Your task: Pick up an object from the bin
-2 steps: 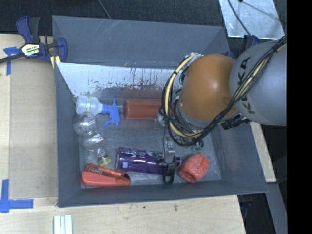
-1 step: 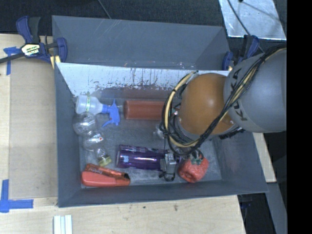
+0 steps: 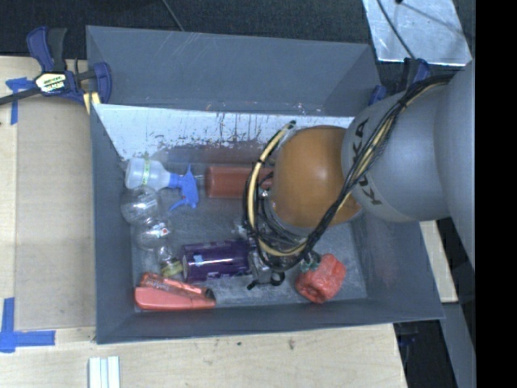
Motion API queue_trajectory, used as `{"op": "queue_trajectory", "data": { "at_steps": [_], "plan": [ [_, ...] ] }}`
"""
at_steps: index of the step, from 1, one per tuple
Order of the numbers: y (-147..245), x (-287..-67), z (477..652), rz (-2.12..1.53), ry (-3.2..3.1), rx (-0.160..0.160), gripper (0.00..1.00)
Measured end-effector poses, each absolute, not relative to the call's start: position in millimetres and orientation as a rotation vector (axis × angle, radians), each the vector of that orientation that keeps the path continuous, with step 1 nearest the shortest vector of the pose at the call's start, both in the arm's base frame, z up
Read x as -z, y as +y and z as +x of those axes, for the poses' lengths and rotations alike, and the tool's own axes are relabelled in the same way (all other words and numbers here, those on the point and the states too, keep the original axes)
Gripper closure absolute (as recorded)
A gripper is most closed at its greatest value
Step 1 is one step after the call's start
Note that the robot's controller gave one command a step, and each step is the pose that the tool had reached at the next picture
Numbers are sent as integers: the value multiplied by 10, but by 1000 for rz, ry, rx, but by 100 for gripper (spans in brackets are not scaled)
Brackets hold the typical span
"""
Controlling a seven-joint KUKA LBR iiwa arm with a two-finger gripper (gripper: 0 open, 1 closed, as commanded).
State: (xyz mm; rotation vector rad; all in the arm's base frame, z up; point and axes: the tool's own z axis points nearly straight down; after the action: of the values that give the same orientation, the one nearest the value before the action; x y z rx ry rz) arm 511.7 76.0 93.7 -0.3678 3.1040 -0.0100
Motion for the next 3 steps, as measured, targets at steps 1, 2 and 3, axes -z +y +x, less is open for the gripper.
{"op": "queue_trajectory", "data": {
  "at_steps": [1,2,3],
  "plan": [
    [759,-936,5118,-367,3104,10,100],
    [762,-1364,5130,-387,3106,2,100],
    [749,-1089,5045,-366,3117,-1,0]
  ]
}}
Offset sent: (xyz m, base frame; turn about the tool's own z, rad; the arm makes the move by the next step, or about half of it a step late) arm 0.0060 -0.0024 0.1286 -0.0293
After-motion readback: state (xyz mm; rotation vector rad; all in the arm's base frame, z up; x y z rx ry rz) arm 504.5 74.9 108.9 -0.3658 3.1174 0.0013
